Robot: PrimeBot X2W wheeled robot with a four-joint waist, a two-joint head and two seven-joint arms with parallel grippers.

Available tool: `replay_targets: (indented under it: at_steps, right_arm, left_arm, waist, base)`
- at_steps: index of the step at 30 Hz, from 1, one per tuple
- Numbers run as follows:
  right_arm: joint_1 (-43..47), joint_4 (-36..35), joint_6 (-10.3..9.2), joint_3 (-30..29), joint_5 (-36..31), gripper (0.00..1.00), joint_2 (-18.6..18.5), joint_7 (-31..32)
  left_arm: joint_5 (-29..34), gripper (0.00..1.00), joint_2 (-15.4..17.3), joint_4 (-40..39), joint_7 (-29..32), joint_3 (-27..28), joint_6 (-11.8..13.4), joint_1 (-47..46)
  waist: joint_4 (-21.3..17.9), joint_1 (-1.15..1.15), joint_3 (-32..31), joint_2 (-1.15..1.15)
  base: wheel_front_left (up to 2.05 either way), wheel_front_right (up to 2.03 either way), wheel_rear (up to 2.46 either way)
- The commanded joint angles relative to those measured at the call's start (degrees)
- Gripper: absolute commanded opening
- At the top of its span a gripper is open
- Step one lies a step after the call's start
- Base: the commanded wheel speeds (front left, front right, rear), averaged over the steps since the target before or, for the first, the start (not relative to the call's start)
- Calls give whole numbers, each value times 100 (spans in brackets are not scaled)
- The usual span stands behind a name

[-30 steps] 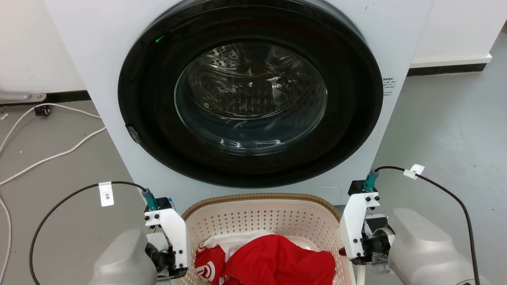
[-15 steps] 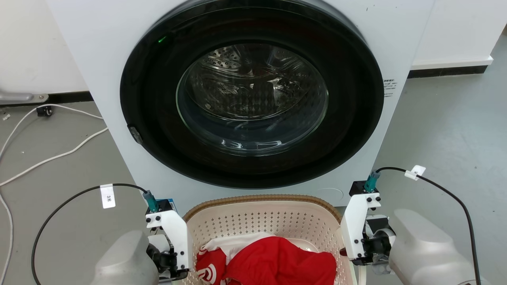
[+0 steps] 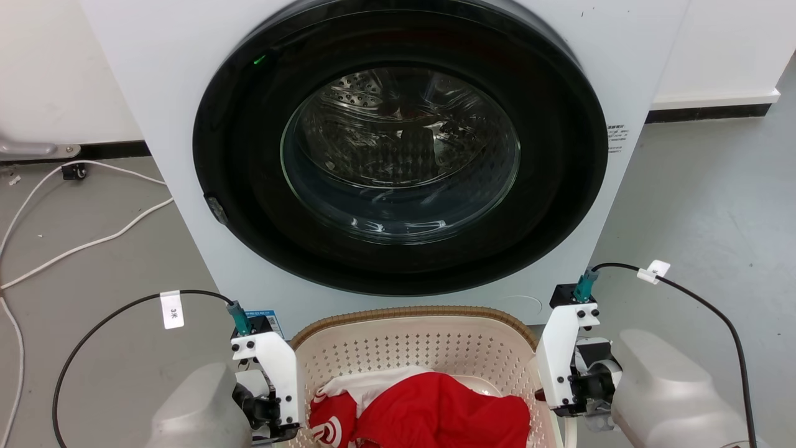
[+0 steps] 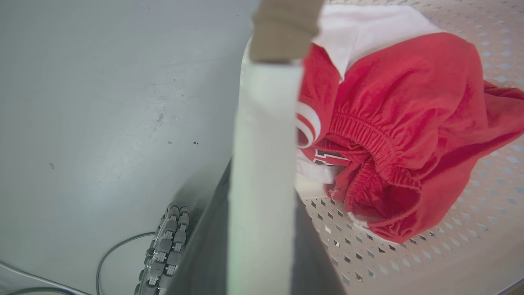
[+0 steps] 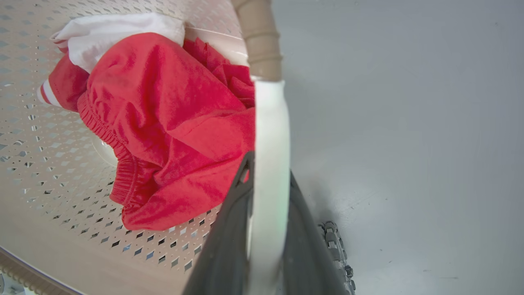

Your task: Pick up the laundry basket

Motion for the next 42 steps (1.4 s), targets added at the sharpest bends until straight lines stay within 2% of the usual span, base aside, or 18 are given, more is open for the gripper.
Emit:
replay_targets:
  at_steps: [1,42]
  right_arm:
    - [46,31,-10,-14,-50,0,-113,-45]
    - [90,28,-9,-277,-301,0,-45,-132]
  left_arm:
    - [-18,0,77,11,28,-6,16,69]
    - [-184,0,79,10,97,-137,13,95]
  waist:
    - [0,0,2,0]
    - [16,0,-1,0]
  base:
    - [0,0,0]
    - [0,0,0]
